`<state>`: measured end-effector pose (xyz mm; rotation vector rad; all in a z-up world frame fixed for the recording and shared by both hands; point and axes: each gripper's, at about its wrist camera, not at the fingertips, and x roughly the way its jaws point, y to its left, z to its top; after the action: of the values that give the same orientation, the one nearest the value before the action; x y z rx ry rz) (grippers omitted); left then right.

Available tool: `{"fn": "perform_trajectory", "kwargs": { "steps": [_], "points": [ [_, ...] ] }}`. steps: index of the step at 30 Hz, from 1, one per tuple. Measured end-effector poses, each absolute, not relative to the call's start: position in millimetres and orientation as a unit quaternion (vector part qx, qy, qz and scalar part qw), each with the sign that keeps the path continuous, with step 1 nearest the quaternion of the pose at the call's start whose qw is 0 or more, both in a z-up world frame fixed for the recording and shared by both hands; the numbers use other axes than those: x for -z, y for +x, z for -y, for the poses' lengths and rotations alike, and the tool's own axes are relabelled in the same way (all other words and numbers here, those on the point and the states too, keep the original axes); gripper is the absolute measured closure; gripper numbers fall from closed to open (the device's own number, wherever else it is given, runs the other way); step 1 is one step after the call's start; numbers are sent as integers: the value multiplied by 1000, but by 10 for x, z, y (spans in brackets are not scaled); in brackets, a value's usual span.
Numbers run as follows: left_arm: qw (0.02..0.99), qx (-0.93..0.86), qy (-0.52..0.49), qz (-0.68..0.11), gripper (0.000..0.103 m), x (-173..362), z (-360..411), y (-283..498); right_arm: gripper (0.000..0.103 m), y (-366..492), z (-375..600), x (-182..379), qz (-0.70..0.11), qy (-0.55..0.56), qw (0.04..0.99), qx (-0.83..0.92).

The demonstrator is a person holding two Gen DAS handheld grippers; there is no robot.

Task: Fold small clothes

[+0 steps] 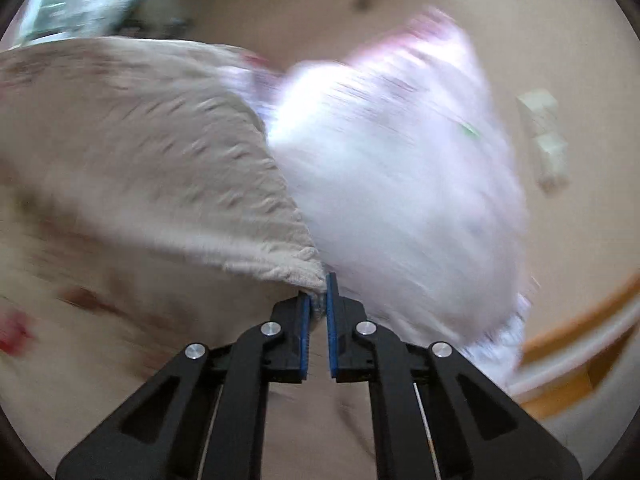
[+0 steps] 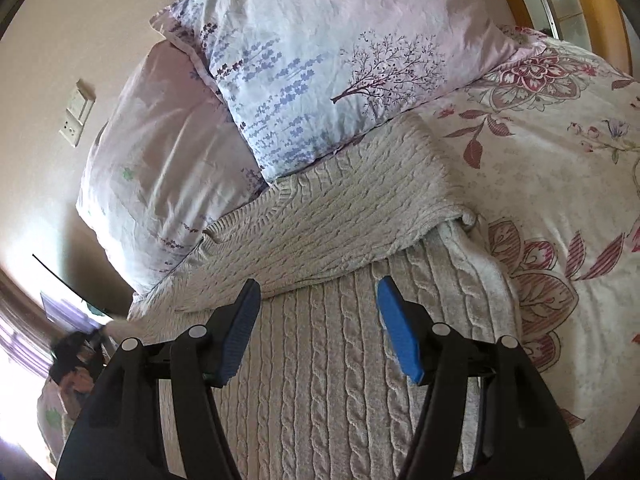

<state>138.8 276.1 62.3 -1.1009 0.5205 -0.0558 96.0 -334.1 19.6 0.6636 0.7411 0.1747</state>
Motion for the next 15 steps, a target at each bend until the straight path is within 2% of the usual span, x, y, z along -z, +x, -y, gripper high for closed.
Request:
{"fn": "perform_trajectory", "kwargs": {
  "steps": [6, 10, 12, 15],
  "points": [
    [819, 184, -475, -264, 97, -776, -1623, 1804, 40, 902, 3367, -189, -357, 320, 874, -81],
    [794, 209, -458, -341, 96, -419, -998, 2014, 40, 837, 3402, -200, -356, 320, 875, -76],
    [766, 207, -472, -384, 95, -148, -844, 2085, 40, 816, 3417, -204, -356, 318, 876, -73],
    [748, 200, -486, -405, 91, 21, -816, 2073, 40, 807, 3441, -189, -357, 319, 875, -70]
  ]
}}
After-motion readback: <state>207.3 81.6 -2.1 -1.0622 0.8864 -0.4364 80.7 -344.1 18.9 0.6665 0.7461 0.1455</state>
